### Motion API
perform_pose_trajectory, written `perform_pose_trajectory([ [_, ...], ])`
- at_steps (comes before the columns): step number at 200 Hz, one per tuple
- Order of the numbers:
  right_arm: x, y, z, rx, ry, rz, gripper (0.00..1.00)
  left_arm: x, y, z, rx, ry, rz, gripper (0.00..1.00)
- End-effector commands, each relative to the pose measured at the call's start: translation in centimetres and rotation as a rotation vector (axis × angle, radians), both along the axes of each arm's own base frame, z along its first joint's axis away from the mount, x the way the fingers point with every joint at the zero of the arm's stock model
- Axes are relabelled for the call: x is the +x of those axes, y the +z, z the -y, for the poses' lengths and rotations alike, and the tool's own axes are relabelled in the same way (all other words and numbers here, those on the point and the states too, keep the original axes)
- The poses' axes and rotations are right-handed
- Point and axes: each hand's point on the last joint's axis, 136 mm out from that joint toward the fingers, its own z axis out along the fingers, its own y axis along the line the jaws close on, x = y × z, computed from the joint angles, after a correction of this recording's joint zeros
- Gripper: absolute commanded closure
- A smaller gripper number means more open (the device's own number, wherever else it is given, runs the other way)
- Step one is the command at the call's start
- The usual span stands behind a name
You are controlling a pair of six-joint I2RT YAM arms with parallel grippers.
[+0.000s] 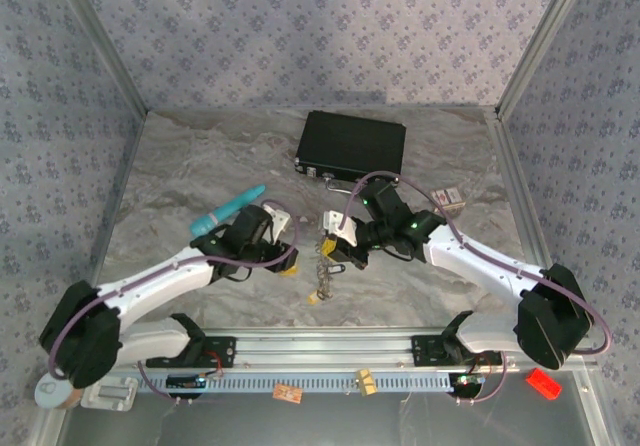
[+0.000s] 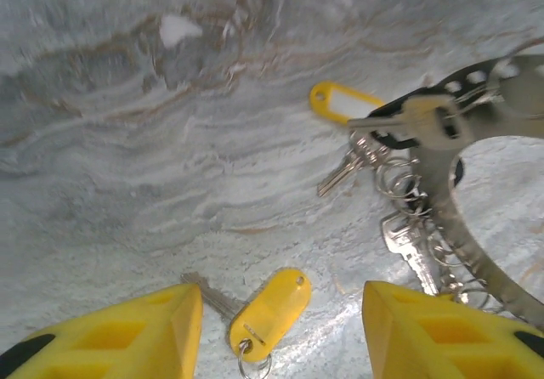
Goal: Put the keys on the keyring
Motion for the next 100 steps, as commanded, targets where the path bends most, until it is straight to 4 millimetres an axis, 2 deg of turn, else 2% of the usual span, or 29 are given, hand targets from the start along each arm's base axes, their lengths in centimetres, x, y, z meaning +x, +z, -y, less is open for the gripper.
perform_pose_trajectory([
  [1, -0.2, 0.7, -0.2, 0.048, 0.015, -0.004, 1.0, -0.5, 2.9, 0.9, -0.046, -0.15, 0.151, 0.52],
  [22, -0.4, 0.6, -0.1, 0.061, 0.02, -0.003, 1.0, -1.8, 6.1, 2.8, -0.145, -0.335, 0.309, 0.59],
  [43, -0.5, 0.7, -0.1, 0.067, 0.021, 0.0, 1.0, -3.7, 7.9, 4.4, -0.224, -0.501, 0.42, 0.61],
  [65, -0.6, 0.9, -0.1, 0.071, 0.021, 0.005, 1.0, -4.7, 7.7, 5.3, -0.251, -0.588, 0.413, 0.64],
  [100, -0.8, 1.1, -0.2, 0.081, 0.03, 0.002, 1.0, -4.9, 7.0, 6.6, -0.278, -0.629, 0.393, 0.66],
])
